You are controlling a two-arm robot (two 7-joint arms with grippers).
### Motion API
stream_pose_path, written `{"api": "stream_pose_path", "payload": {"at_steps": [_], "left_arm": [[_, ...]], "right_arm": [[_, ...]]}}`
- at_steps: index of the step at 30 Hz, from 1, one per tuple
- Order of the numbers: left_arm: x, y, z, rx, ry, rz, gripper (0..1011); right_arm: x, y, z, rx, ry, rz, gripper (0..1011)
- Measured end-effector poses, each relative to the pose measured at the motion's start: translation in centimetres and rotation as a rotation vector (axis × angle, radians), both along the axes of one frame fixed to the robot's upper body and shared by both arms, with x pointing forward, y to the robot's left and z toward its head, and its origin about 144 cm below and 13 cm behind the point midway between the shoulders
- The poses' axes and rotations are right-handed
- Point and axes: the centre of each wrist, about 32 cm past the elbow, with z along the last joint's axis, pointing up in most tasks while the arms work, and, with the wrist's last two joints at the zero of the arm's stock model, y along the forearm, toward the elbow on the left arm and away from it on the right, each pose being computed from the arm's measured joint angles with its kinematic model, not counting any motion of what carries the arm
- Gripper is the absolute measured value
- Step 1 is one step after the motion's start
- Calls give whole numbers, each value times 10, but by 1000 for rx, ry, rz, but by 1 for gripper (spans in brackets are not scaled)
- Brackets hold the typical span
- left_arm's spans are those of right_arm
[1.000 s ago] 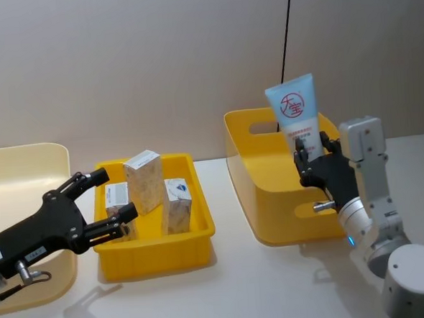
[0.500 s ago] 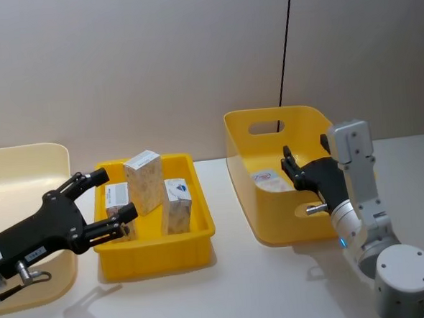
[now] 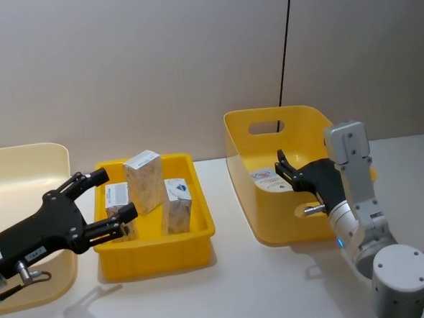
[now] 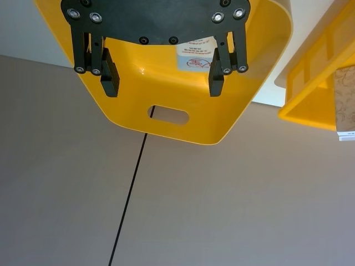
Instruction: Bimanual collaborative sorting of washing and personal care products
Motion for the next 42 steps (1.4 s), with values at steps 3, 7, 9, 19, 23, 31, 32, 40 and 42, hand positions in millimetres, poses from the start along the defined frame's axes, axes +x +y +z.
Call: {"api": "stream_pose_path", "payload": {"at_steps": [3, 7, 9, 19, 23, 31, 32, 40, 42], "left_arm": [[0, 0, 0, 0, 0, 0, 1003], [0, 0, 0, 0, 0, 0, 1003], [0, 0, 0, 0, 0, 0, 1003], [0, 0, 0, 0, 1, 1, 1003], [-1, 0, -1, 3, 3, 10, 1003], [-9, -4, -6, 27, 15, 78, 1003], [-11, -4, -7, 33, 17, 95, 1003], [-22, -8, -12, 63, 28, 182, 1003], [-25, -9, -14, 72, 31, 209, 1003]], "right_arm": [[0, 0, 0, 0, 1, 0, 1001], [0, 0, 0, 0, 2, -1, 1001], [0, 0, 0, 0, 2, -1, 1001], [1, 1, -1, 0, 3, -1, 1001], [-1, 2, -2, 2, 5, 7, 1001], [-17, 12, -8, 42, 17, 99, 1001], [-21, 15, -9, 54, 21, 123, 1001], [-42, 29, -17, 114, 40, 244, 1001], [-47, 32, -18, 128, 45, 268, 1001]]}}
